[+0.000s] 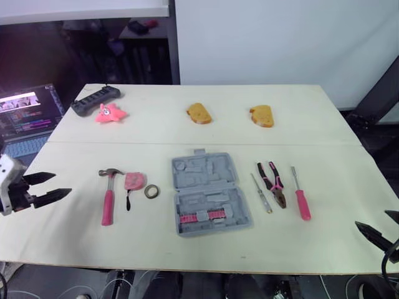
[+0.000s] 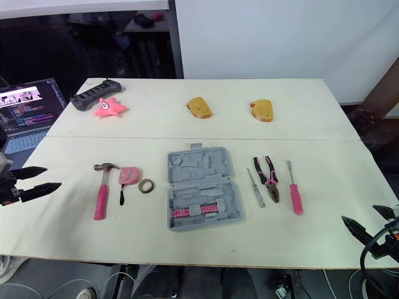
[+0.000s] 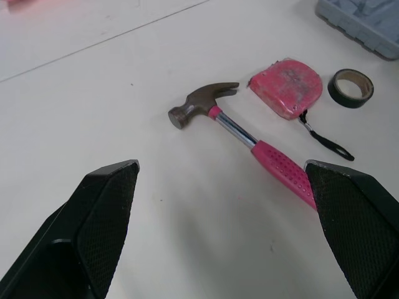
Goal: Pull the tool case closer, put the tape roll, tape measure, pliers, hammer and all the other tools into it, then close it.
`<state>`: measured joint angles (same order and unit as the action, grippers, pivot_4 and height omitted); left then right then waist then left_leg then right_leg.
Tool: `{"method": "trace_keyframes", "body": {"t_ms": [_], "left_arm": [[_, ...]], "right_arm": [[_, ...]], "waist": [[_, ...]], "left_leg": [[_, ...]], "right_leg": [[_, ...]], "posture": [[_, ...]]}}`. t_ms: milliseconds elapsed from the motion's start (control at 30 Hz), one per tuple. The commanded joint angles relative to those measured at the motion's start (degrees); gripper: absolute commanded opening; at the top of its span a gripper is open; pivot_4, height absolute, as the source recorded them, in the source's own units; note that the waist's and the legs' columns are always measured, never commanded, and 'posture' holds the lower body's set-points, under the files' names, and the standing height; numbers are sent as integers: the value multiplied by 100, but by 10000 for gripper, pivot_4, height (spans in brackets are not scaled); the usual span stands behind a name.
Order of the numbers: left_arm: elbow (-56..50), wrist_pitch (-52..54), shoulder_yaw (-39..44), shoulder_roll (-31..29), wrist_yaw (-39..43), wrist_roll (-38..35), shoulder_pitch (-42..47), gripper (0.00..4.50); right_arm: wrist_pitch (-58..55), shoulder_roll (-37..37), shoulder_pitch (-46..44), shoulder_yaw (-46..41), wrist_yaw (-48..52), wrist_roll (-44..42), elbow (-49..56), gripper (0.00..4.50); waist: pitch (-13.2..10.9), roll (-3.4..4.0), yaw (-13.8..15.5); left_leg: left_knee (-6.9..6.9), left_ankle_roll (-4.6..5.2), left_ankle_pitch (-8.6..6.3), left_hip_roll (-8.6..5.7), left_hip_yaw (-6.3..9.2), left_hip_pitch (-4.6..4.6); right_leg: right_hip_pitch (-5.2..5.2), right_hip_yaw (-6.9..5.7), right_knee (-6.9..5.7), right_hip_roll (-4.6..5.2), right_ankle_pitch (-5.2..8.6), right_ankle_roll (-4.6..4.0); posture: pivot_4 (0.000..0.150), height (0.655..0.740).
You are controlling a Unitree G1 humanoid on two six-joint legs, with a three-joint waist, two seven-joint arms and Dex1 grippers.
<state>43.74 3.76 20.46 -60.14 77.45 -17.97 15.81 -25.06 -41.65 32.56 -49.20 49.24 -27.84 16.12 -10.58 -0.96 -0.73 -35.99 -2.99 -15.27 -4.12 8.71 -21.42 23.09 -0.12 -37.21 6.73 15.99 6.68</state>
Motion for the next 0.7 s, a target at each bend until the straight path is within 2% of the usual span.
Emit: {"method": "trace_keyframes", "body": {"t_ms": [33, 433, 567, 633, 700], "left_arm": [[-1, -338, -37, -190, -30, 141, 19, 44745], [-84, -146, -101, -48, -56, 72, 188, 44745], [-1170, 375, -217, 468, -267, -178, -35, 44745], [-1828, 459, -469, 1073, -674, -150, -171, 44745], [-2320, 625, -677, 1605, -1077, -133, -219, 44745]], "right_arm": [[9, 6, 57, -251, -13, -96, 190, 45000], [-516, -32, -25, -101, -245, -311, 687, 45000], [-1121, -7, -561, 222, -701, -827, 1382, 45000], [-1536, 63, -1180, 883, -1216, -1033, 1805, 45000], [-1822, 4, -1593, 1671, -1528, -846, 2016, 45000]], "waist": [[0, 0, 1], [0, 0, -1], [2, 4, -4], [4, 6, -11], [6, 9, 0]], "left_leg": [[0, 0, 0, 0, 0, 0], [-1, 0, 0, 1, 0, 1], [-5, 0, 0, 6, 1, 1], [-10, 0, 0, 6, -2, 1], [-14, 0, 0, 6, -3, 3]], "right_leg": [[0, 0, 0, 0, 0, 0], [0, 0, -2, 0, 0, 0], [-1, 1, -5, 1, 0, 0], [-2, 8, -7, 4, -3, 4], [-4, 11, -6, 4, -5, 5]], "posture": [[1500, 7400], [1500, 7400], [1500, 7400], [1500, 7400], [1500, 7400]]}}
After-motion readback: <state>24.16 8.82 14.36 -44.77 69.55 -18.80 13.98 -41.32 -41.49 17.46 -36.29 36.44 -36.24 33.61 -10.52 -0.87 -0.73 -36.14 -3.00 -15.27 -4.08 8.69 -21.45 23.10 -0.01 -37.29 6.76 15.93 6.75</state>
